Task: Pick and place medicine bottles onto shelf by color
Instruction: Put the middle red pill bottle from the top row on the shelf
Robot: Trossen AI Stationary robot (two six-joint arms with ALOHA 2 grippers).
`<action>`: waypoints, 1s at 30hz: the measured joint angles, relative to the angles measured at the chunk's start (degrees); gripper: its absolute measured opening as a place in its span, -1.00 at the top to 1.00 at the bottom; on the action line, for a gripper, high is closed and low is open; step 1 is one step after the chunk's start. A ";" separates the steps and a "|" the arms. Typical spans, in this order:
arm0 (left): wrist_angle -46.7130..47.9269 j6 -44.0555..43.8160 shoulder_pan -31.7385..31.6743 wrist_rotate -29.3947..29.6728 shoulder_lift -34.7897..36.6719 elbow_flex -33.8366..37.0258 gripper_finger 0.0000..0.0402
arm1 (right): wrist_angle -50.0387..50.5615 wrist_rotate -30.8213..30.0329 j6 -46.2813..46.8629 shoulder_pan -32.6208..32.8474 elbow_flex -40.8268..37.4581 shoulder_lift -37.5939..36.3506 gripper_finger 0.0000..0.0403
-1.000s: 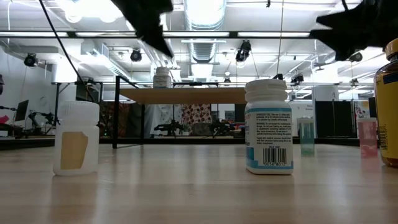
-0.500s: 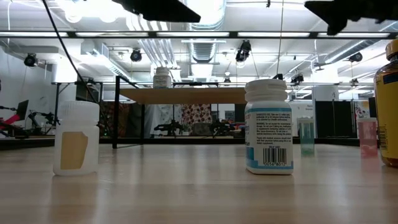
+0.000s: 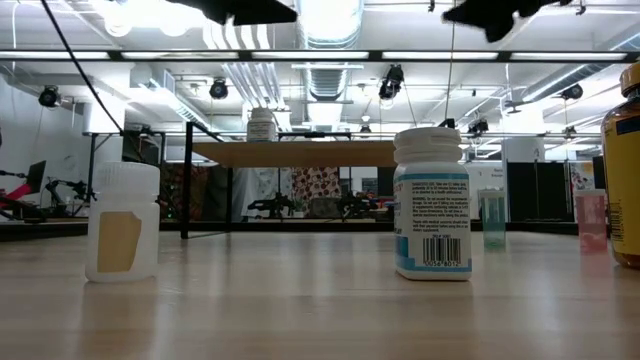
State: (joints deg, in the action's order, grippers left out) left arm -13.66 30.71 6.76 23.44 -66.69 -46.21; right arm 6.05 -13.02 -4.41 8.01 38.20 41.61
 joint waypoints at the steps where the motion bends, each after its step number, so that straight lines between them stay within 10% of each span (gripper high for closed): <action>1: -0.16 0.12 -0.02 0.02 0.87 0.90 0.94 | 1.21 0.00 0.20 -0.02 1.20 1.39 -0.12; 30: -4.96 0.12 0.04 -0.11 8.82 9.02 0.93 | 39.27 0.53 7.66 0.00 28.84 38.58 -0.12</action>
State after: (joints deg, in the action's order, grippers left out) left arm -18.61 30.83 6.81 23.33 -57.87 -37.19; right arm 45.32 -12.48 3.25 8.01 67.04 80.19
